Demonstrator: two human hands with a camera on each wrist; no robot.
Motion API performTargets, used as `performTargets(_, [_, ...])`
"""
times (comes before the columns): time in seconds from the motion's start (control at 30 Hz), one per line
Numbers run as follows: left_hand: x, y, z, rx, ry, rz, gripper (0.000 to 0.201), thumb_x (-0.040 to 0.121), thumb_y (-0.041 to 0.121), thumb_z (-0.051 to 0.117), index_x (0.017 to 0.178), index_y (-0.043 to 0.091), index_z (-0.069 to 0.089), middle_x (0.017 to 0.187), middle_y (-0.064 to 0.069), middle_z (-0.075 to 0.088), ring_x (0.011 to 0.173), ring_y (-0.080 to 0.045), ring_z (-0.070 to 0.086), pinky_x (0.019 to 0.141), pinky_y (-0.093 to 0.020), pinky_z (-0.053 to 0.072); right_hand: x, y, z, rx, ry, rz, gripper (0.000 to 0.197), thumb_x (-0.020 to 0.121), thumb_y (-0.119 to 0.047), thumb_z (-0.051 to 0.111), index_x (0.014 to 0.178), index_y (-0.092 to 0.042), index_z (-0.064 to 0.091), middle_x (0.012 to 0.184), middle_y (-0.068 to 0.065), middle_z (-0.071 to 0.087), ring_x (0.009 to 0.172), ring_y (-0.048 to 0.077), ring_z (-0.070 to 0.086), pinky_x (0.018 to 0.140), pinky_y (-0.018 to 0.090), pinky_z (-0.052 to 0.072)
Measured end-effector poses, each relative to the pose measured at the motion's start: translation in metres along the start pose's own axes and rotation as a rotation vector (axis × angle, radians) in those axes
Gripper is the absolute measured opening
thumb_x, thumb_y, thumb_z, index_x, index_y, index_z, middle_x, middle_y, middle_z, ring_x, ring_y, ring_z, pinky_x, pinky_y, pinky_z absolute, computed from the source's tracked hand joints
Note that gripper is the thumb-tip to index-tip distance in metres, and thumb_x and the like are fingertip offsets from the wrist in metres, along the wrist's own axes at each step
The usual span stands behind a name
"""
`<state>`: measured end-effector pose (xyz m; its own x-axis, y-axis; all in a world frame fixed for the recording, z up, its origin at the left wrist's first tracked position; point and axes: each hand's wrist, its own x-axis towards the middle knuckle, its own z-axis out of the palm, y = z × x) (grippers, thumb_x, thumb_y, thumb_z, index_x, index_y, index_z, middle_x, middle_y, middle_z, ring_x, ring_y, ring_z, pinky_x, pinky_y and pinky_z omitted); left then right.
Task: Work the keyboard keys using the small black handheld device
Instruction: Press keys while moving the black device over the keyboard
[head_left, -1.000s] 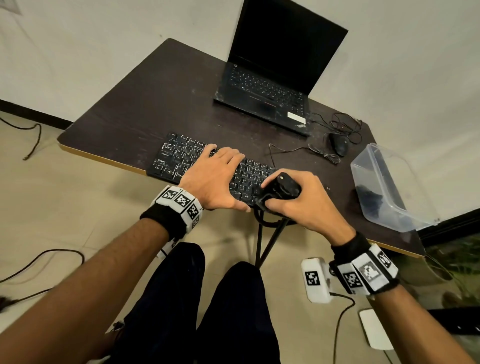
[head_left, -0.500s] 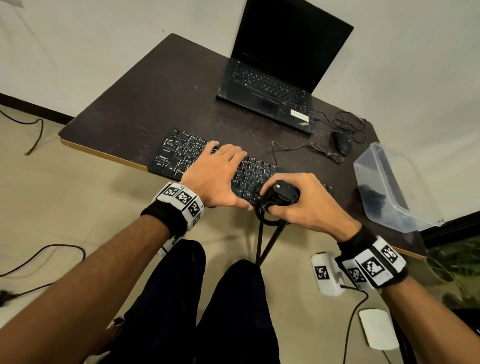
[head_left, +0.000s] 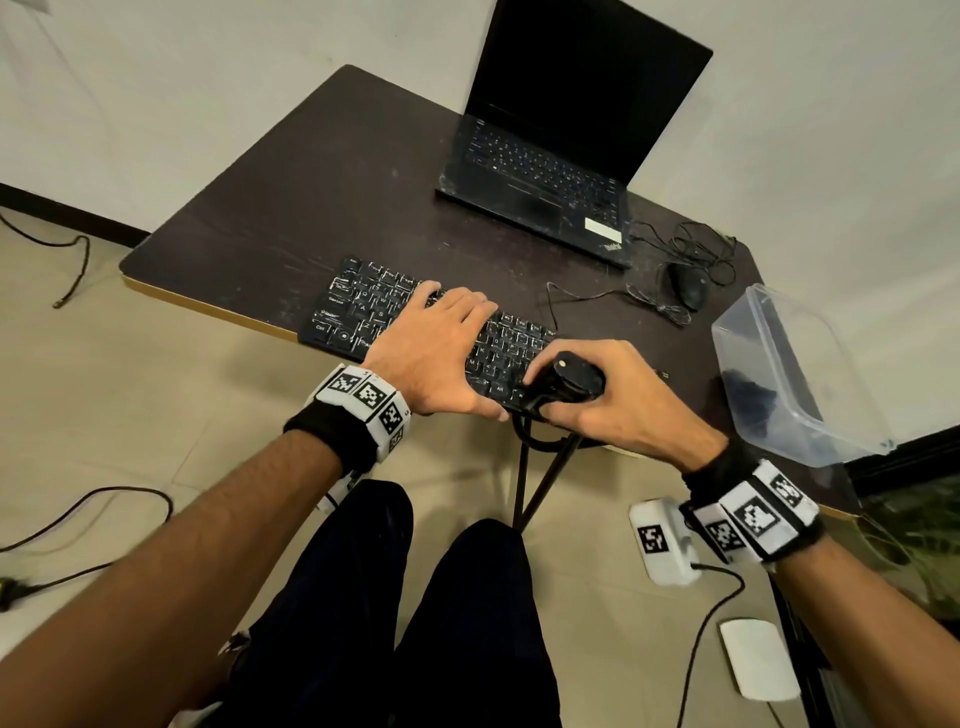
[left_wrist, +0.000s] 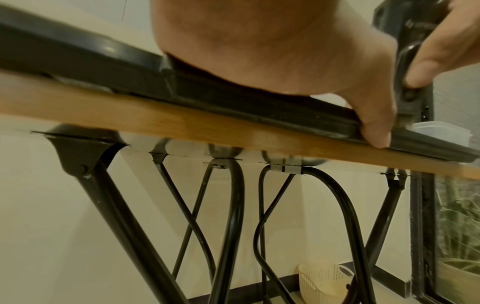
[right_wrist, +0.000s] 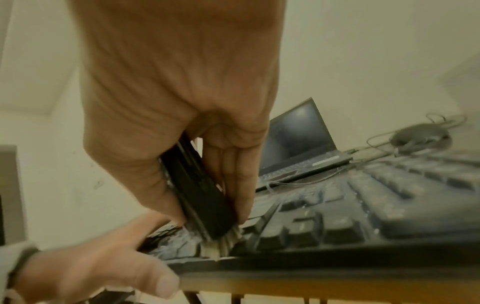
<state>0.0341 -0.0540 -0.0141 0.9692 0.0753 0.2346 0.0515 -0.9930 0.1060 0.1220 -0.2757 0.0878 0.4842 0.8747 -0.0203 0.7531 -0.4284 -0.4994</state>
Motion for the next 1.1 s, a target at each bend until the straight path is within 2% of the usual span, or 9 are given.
performTargets(0.1, [0.000,0.001,0.000,0.001,-0.001,0.006,0.138,0.059,0.107,0.038,0.158,0.012,0.037,0.162,-0.005,0.044,0.151,-0.021,0.037,0.129,-0.051,0.015,0.005,0.006,-0.005,-0.056,0.102,0.044,0.029,0.073,-0.019,0.078,0.098,-0.032,0.077,0.088,-0.007,0.079,0.081,0.013,0.075,0.080,0.039,0.061])
performTargets(0.23, [0.000,0.000,0.000,-0.008,0.003,0.005,0.138,0.058,0.107,0.037,0.157,0.011,0.038,0.161,-0.005,0.045,0.151,-0.022,0.038,0.129,-0.052,0.016,0.000,0.005,-0.005,-0.040,0.003,0.017,0.033,0.074,-0.011,0.081,0.098,-0.033,0.076,0.090,-0.004,0.079,0.083,0.017,0.076,0.080,0.042,0.062])
performTargets(0.37, [0.000,0.002,-0.001,-0.003,0.000,0.009,0.137,0.059,0.108,0.036,0.157,0.012,0.037,0.161,-0.005,0.045,0.151,-0.022,0.038,0.129,-0.051,0.016,0.007,0.013,-0.012,-0.081,0.124,0.076,0.030,0.072,-0.021,0.077,0.099,-0.034,0.077,0.090,-0.008,0.079,0.085,0.015,0.075,0.085,0.044,0.061])
performTargets(0.5, [-0.001,0.000,-0.001,-0.004,0.009,0.006,0.137,0.058,0.107,0.037,0.157,0.011,0.038,0.160,-0.005,0.046,0.150,-0.022,0.039,0.128,-0.052,0.017,0.006,0.013,-0.008,-0.029,0.037,0.036,0.031,0.075,-0.015,0.079,0.100,-0.033,0.077,0.094,-0.006,0.080,0.087,0.015,0.076,0.085,0.043,0.062])
performTargets(0.63, [-0.002,0.002,-0.002,-0.010,0.000,0.013,0.137,0.059,0.107,0.037,0.157,0.012,0.038,0.161,-0.004,0.044,0.151,-0.022,0.037,0.129,-0.051,0.015,0.014,0.023,-0.015,-0.078,0.159,0.097,0.031,0.074,-0.016,0.080,0.099,-0.034,0.077,0.093,-0.010,0.079,0.089,0.014,0.075,0.089,0.045,0.061])
performTargets(0.73, [-0.002,0.000,-0.002,-0.008,0.009,0.009,0.136,0.060,0.106,0.038,0.157,0.011,0.038,0.161,-0.005,0.045,0.151,-0.022,0.038,0.129,-0.052,0.016,0.012,0.021,-0.013,-0.018,0.052,0.048,0.032,0.075,-0.016,0.080,0.100,-0.035,0.076,0.096,-0.007,0.080,0.091,0.016,0.077,0.089,0.045,0.062])
performTargets(0.87, [-0.002,0.002,-0.002,-0.006,-0.002,0.013,0.136,0.060,0.107,0.038,0.158,0.012,0.036,0.162,-0.004,0.044,0.152,-0.021,0.036,0.129,-0.051,0.014,0.020,0.029,-0.019,-0.059,0.166,0.105,0.031,0.073,-0.019,0.080,0.099,-0.036,0.076,0.096,-0.010,0.080,0.093,0.012,0.075,0.092,0.045,0.060])
performTargets(1.0, [-0.002,0.000,-0.004,-0.001,-0.013,0.007,0.137,0.060,0.107,0.036,0.160,0.013,0.033,0.164,-0.004,0.041,0.154,-0.020,0.034,0.130,-0.051,0.012,0.020,0.025,-0.018,0.003,0.035,0.050,0.030,0.075,-0.018,0.081,0.100,-0.035,0.077,0.097,-0.005,0.081,0.093,0.017,0.077,0.091,0.046,0.062])
performTargets(1.1, [-0.003,0.002,-0.004,-0.004,-0.005,0.016,0.137,0.062,0.106,0.037,0.160,0.012,0.033,0.164,-0.005,0.041,0.154,-0.021,0.035,0.130,-0.050,0.012,0.026,0.032,-0.023,-0.040,0.143,0.090,0.029,0.070,-0.028,0.075,0.098,-0.036,0.076,0.096,-0.008,0.080,0.093,0.013,0.076,0.092,0.046,0.061])
